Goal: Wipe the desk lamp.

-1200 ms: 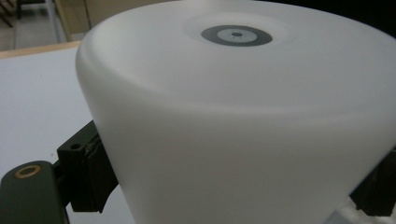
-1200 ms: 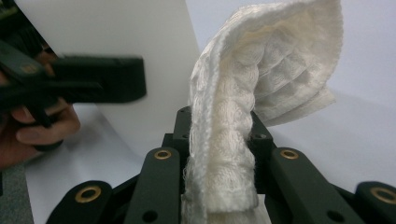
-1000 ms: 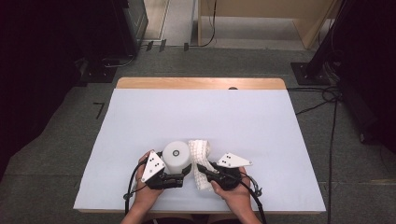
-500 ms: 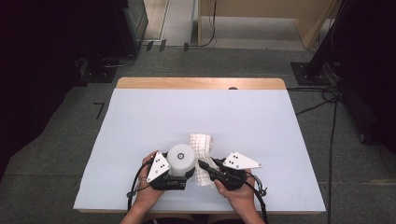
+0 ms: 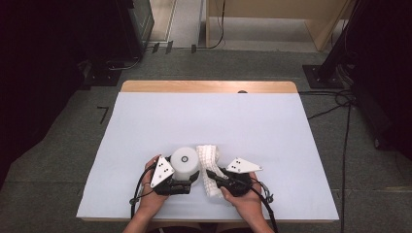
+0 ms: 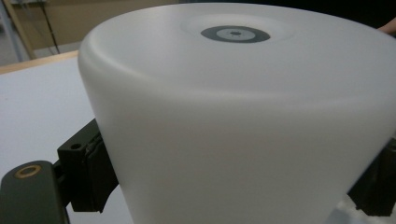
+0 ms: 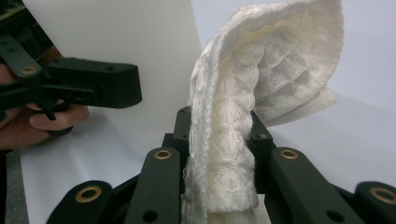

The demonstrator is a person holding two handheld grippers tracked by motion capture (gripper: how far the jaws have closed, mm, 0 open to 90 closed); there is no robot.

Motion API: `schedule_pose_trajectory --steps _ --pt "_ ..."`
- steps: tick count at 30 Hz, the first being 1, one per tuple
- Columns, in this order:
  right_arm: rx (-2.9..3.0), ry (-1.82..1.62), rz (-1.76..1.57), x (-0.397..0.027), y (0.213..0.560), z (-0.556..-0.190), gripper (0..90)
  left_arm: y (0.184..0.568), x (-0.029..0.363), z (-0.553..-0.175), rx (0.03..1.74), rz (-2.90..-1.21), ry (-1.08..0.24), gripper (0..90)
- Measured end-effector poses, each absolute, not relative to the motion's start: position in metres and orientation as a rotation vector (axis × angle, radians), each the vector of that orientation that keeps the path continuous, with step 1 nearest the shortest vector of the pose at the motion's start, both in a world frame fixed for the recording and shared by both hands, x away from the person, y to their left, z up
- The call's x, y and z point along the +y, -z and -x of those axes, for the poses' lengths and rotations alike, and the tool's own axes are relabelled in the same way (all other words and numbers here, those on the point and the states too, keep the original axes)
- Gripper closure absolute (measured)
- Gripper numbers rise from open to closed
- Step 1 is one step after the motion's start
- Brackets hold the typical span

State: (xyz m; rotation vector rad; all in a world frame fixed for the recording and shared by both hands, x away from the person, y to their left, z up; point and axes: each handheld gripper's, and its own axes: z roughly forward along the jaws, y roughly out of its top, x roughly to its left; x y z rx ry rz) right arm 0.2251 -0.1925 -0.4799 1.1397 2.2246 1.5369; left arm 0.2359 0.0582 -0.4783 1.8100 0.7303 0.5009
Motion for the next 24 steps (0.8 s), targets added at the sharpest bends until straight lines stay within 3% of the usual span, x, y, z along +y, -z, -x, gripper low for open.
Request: schedule_pose_trajectory --steps 8,13,19,24 --pt "2.215 -1.535 -1.156 -0.196 0.48 -0.226 73.1 0.482 0.058 -0.236 0.752 -1.825 -0.498 8.2" --pt "2.203 -1.529 -1.173 -0.199 0.481 -0.228 73.0 0.477 0.052 -0.23 0.84 -1.794 -0.544 1.4" --pt "2.193 -1.521 -1.182 -0.2 0.482 -0.228 73.0 0.476 0.044 -0.225 0.902 -1.799 -0.596 8.4" --pt "2.198 -1.529 -1.174 -0.197 0.481 -0.226 73.0 0.474 0.047 -0.227 0.879 -1.819 -0.57 8.8"
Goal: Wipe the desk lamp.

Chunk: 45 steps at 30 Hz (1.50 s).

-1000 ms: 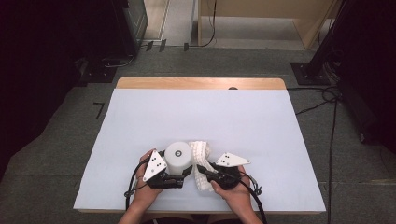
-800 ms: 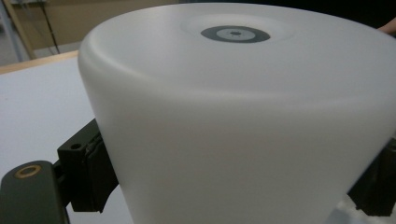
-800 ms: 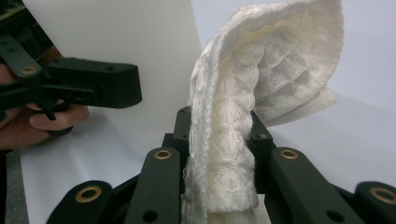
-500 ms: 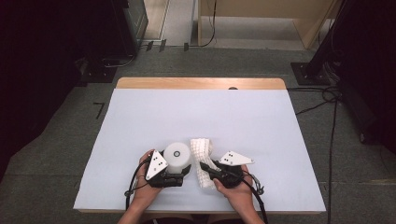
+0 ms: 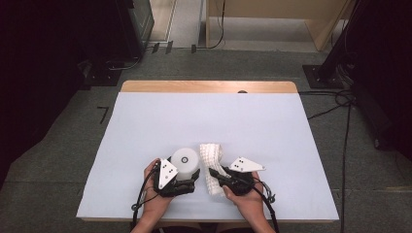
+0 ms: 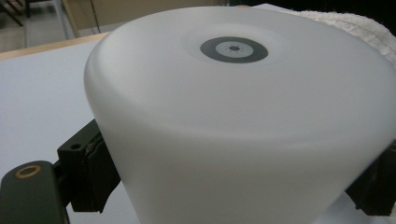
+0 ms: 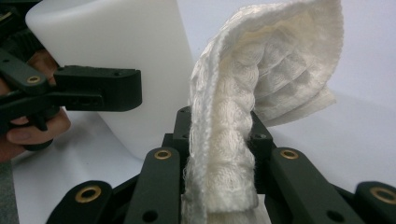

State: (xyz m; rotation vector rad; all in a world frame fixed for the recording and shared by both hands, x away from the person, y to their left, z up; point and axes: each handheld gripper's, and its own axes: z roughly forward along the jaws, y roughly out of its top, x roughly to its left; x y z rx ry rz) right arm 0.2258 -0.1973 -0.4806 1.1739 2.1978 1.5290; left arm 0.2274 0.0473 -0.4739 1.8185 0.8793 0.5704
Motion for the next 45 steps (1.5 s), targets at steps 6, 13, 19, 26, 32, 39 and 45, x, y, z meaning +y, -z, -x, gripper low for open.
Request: schedule_pose_trajectory --steps 6,13,19,26,32,39,45 --pt "2.221 -1.504 -1.134 -0.185 0.482 -0.221 73.2 0.465 0.054 -0.225 0.77 -1.766 -0.506 8.8" --pt "2.136 -1.591 -1.072 -0.188 0.461 -0.212 73.3 0.468 0.051 -0.226 0.736 -1.799 -0.489 8.8" --pt "2.05 -1.659 -1.015 -0.193 0.44 -0.204 73.4 0.47 0.047 -0.226 0.71 -1.82 -0.484 8.8" --pt "2.144 -1.562 -1.079 -0.187 0.461 -0.212 73.4 0.46 0.053 -0.225 0.699 -1.768 -0.477 8.9" --pt "2.196 -1.513 -1.12 -0.184 0.473 -0.217 73.4 0.465 0.054 -0.228 0.7 -1.777 -0.485 8.9" --pt "2.087 -1.611 -1.045 -0.189 0.441 -0.204 73.4 0.471 0.05 -0.23 0.701 -1.783 -0.486 8.8" --pt "2.126 -1.587 -1.078 -0.188 0.456 -0.21 73.5 0.467 0.055 -0.229 0.694 -1.74 -0.468 8.8"
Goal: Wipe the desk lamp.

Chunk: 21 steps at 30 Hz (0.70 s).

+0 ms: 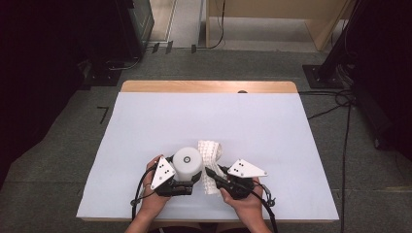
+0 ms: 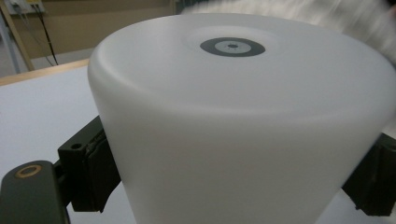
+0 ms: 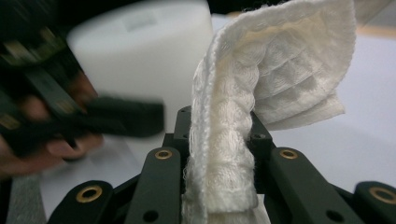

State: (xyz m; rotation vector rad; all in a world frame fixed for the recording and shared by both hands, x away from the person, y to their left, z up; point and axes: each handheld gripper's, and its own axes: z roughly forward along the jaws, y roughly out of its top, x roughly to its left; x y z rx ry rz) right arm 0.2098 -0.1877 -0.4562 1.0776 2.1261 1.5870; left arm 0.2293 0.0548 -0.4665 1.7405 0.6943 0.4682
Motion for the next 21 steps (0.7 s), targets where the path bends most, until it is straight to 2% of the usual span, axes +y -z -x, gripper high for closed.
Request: schedule_pose_trajectory --steps 4,12,17,20,21 --pt "2.176 -1.534 -1.129 -0.188 0.472 -0.217 73.4 0.469 0.057 -0.232 0.69 -1.728 -0.475 8.8" --pt "2.132 -1.527 -1.161 -0.201 0.471 -0.222 73.4 0.483 0.054 -0.24 0.7 -1.804 -0.491 8.7" --pt "2.124 -1.532 -1.168 -0.202 0.472 -0.222 73.4 0.484 0.054 -0.24 0.707 -1.795 -0.49 8.2" --pt "2.118 -1.533 -1.165 -0.202 0.471 -0.222 73.4 0.482 0.052 -0.237 0.783 -1.798 -0.508 0.0" --pt "2.114 -1.533 -1.164 -0.203 0.471 -0.222 73.4 0.482 0.052 -0.235 0.8 -1.79 -0.511 0.0"
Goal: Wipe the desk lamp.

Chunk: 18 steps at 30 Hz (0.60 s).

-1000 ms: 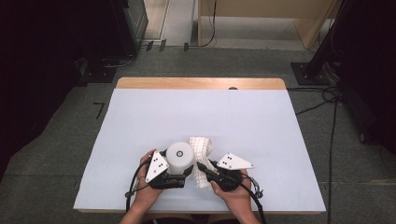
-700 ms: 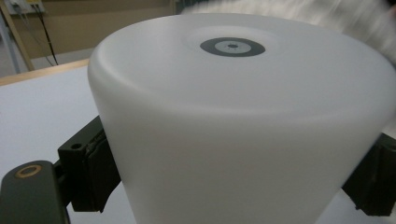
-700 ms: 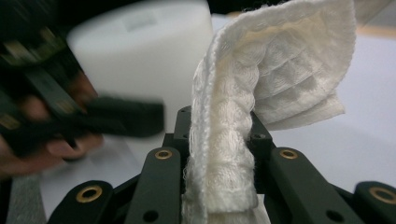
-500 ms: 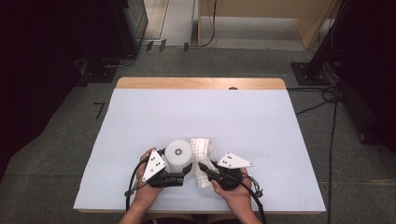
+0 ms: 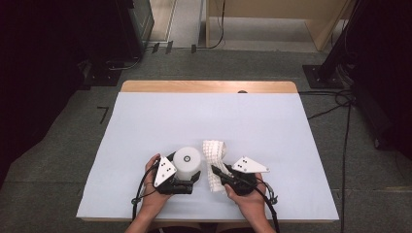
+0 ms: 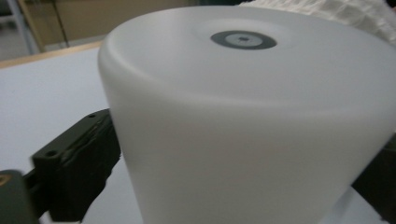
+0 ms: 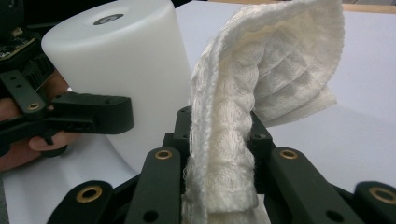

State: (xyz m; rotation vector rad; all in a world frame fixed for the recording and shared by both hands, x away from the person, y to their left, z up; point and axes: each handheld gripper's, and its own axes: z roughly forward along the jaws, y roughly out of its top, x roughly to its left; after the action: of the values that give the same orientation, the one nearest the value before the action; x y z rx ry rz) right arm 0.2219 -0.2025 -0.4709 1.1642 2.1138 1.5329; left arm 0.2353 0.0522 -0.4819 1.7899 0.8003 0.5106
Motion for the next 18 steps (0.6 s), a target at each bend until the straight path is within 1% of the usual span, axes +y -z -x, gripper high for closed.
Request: schedule_pose_trajectory --steps 3,8,9,12,18 --pt "2.11 -1.53 -1.171 -0.203 0.47 -0.222 73.4 0.48 0.047 -0.231 0.878 -1.778 -0.527 0.0" --pt "2.107 -1.528 -1.167 -0.203 0.471 -0.222 73.3 0.48 0.033 -0.226 0.995 -1.786 -0.614 0.0" --pt "2.109 -1.529 -1.166 -0.203 0.471 -0.222 73.3 0.48 0.032 -0.225 0.999 -1.784 -0.622 0.3" --pt "2.114 -1.528 -1.165 -0.202 0.471 -0.221 73.3 0.479 0.028 -0.221 0.994 -1.787 -0.65 7.7" --pt "2.115 -1.554 -1.16 -0.2 0.468 -0.219 73.3 0.477 0.031 -0.224 0.985 -1.801 -0.643 8.6"
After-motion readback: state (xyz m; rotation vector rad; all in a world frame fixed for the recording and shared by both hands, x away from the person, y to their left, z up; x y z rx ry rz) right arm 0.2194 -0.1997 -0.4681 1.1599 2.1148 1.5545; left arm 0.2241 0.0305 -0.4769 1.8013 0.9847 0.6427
